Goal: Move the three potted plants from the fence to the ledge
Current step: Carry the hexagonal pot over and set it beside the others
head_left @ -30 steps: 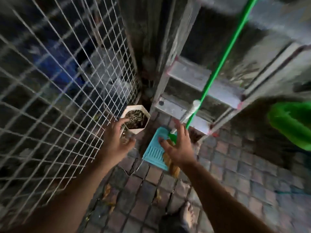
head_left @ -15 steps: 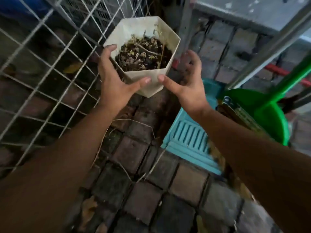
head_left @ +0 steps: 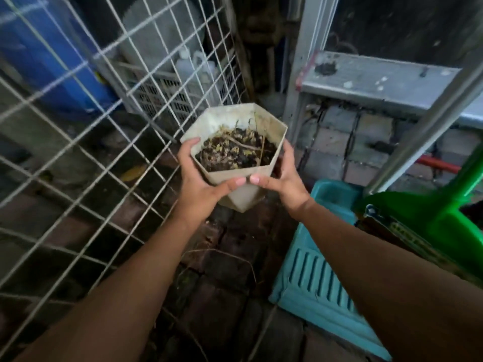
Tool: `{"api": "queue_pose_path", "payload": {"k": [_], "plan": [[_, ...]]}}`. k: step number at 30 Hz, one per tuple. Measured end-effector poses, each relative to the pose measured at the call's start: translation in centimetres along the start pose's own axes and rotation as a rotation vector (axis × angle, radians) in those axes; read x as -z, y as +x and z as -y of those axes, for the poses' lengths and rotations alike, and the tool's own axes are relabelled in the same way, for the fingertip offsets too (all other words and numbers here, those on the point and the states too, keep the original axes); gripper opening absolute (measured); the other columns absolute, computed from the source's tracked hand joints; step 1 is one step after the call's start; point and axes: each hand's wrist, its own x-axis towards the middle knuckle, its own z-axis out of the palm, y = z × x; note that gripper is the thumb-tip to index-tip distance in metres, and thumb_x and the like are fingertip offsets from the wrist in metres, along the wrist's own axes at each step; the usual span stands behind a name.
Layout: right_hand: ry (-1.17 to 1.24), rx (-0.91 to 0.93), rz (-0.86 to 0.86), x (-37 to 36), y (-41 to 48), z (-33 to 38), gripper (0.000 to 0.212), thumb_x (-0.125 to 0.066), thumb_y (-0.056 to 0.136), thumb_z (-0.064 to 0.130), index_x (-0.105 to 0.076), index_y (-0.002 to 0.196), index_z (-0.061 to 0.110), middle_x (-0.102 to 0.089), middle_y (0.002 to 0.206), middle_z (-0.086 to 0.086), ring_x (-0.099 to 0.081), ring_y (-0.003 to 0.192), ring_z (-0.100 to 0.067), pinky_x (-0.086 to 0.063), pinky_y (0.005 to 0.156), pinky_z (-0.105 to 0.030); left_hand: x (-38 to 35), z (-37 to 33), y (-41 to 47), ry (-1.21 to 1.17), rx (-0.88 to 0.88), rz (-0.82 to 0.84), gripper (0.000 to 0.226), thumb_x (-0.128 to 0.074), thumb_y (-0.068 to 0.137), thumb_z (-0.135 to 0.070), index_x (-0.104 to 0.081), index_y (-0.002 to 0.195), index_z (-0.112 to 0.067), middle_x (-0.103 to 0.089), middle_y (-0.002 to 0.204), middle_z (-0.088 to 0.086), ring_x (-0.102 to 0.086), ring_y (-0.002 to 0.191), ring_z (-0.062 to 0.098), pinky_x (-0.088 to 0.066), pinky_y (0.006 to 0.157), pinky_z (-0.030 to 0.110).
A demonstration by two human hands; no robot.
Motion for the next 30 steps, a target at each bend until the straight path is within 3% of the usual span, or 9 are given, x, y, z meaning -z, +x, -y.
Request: {"api": "queue_pose_path", "payload": {"k": [4,8,13,17,19,22,25,28,30], "plan": [[0.012,0.004,0.026,0.4,0.2,0.4,0.127,-0.094,0.054,0.018,-0.024,0.16,0.016,-0.047,0.156,-0.009,-0.053,0.138,-0.017,-0.052,0.101,-0.019,-0.4,0.1,0.2,-0.013,-0.044,-0.01,0.101,-0.095,0.061,-0.043,-0.03,0.139,-0.046,-0.046,0.153,0.016,-0.052,0.14,0.024,-0.047,0.117,0.042],[-0.032,0.003,0.041,0.9,-0.6,-0.1,0.121,-0.09,0.06,0.003,-0.023,0.159,0.018,-0.047,0.155,-0.004,-0.052,0.138,-0.013,-0.05,0.11,-0.024,-0.4,0.7,0.0,-0.07,-0.064,0.036,0.106,-0.095,0.06,-0.033,-0.028,0.142,-0.04,-0.046,0.153,0.012,-0.053,0.139,0.016,-0.049,0.11,0.028],[-0.087,-0.01,0.014,1.2,-0.8,0.6,0.118,-0.093,0.065,-0.009,-0.023,0.158,0.014,-0.048,0.156,-0.01,-0.049,0.145,-0.027,-0.042,0.122,-0.048,0.9,0.0,1.5,-0.065,-0.044,0.095,0.109,-0.101,0.052,-0.031,-0.029,0.132,-0.049,-0.052,0.14,-0.002,-0.06,0.128,0.0,-0.054,0.101,0.021],[-0.11,-0.012,0.0,1.1,-1.5,0.6,0.121,-0.097,0.059,0.005,-0.028,0.157,0.02,-0.055,0.149,0.0,-0.054,0.14,-0.019,-0.048,0.117,-0.037,2.1,-0.2,1.3,-0.024,-0.001,0.1,0.106,-0.104,0.045,-0.054,-0.031,0.122,-0.064,-0.053,0.136,-0.005,-0.063,0.122,-0.007,-0.054,0.094,0.014],[-0.088,0.006,-0.043,0.9,-2.4,0.5,0.118,-0.096,0.059,-0.002,-0.033,0.156,0.02,-0.057,0.149,-0.001,-0.055,0.138,-0.015,-0.048,0.117,-0.036,1.9,-0.1,0.6,-0.023,-0.006,0.075,0.106,-0.103,0.046,-0.053,-0.032,0.123,-0.064,-0.051,0.135,-0.01,-0.062,0.121,-0.009,-0.054,0.093,0.012],[-0.066,0.027,-0.074,0.8,-3.7,0.4,0.113,-0.095,0.061,-0.008,-0.039,0.155,0.021,-0.062,0.143,0.005,-0.06,0.131,-0.003,-0.051,0.111,-0.028,1.8,0.0,-0.3,-0.021,-0.002,0.089,0.106,-0.104,0.047,-0.051,-0.033,0.126,-0.058,-0.053,0.136,-0.004,-0.063,0.123,-0.004,-0.057,0.093,0.017],[-0.077,0.04,-0.068,1.0,-4.4,0.2,0.115,-0.095,0.06,-0.008,-0.037,0.154,0.023,-0.065,0.135,0.018,-0.061,0.125,0.006,-0.051,0.102,-0.016,2.2,-0.1,-0.9,-0.014,0.007,0.124,0.111,-0.104,0.046,-0.053,-0.03,0.128,-0.054,-0.053,0.142,0.008,-0.062,0.13,0.013,-0.057,0.105,0.036],[-0.096,0.046,-0.031,0.7,-4.6,0.4,0.109,-0.091,0.066,-0.008,-0.036,0.151,0.029,-0.066,0.127,0.033,-0.061,0.123,0.009,-0.051,0.098,-0.013,1.9,-0.2,-1.6,-0.016,0.005,0.094,0.111,-0.104,0.047,-0.054,-0.029,0.129,-0.057,-0.049,0.146,0.007,-0.058,0.136,0.022,-0.05,0.113,0.05],[-0.117,0.066,-0.02,0.3,-4.6,0.4,0.103,-0.09,0.069,-0.008,-0.037,0.147,0.034,-0.065,0.132,0.029,-0.06,0.126,0.007,-0.05,0.099,-0.013,1.5,-0.6,-1.9,-0.003,0.011,0.076,0.109,-0.103,0.049,-0.055,-0.028,0.128,-0.058,-0.047,0.148,0.01,-0.056,0.138,0.025,-0.048,0.115,0.056]]}}
